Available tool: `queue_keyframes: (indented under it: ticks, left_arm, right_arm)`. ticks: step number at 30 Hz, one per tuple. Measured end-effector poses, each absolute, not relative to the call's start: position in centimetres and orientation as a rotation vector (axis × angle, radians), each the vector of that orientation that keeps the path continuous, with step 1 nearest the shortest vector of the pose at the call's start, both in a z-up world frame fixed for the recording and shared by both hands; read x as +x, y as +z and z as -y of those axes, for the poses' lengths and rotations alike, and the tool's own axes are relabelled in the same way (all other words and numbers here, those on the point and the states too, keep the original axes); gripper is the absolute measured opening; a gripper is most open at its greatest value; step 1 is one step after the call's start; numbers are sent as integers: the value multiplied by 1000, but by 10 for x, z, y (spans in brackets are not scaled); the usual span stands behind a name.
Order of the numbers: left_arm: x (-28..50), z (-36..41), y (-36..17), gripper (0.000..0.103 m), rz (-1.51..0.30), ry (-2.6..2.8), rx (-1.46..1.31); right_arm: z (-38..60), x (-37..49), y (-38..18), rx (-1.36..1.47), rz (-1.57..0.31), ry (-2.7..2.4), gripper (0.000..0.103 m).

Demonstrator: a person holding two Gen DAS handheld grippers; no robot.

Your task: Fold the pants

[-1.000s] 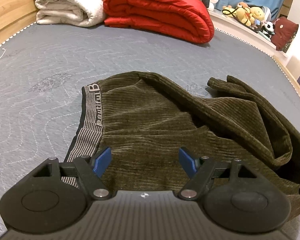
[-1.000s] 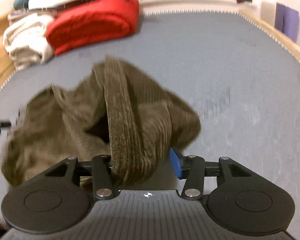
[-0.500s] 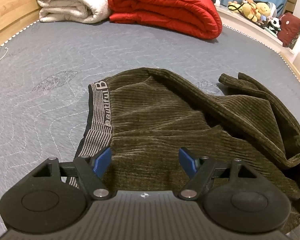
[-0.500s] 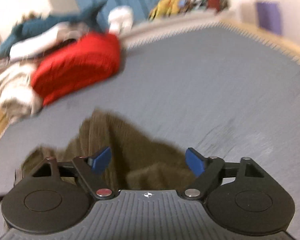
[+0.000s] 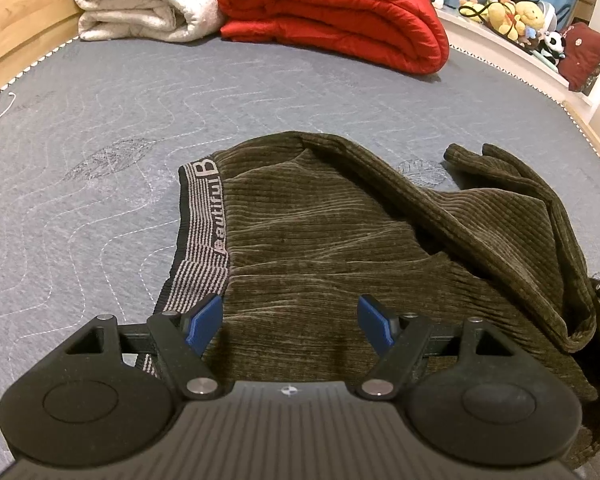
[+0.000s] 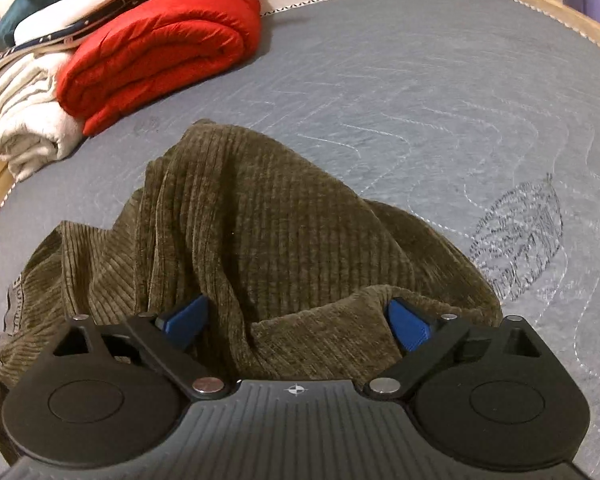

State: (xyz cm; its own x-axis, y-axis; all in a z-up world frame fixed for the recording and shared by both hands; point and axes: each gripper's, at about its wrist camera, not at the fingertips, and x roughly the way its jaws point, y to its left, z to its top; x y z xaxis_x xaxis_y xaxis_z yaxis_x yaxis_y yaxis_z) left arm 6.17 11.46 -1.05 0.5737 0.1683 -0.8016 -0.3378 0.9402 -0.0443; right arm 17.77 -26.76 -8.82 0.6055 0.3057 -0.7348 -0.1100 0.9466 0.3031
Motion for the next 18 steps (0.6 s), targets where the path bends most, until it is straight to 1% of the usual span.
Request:
queue_keyframes:
  ticks: [5,11,14,15,17,18]
  left_arm:
    - [61,-113,-9,79,-910,292,-201]
    - [59,-116,-9,79,-912,297,-204]
    - [58,-117,-8,79,-909,301,-207]
    - [58,-118,-8,79,-908,302,-207]
    - [58,-118,-8,79,-909,303,-207]
    - [58,-118,-8,79,-910,303,-207]
  right_arm:
    - [276,177,-70,303,-807,236,93]
    - [258,174,-80,170,-838,265,93]
    - [259,173,-79,166,-836,262,92]
    - [258,173,-78,160,-833,260,90]
    - [254,172,-78,127,-831,259,74]
    - [254,170,-78,117,-826,266,71]
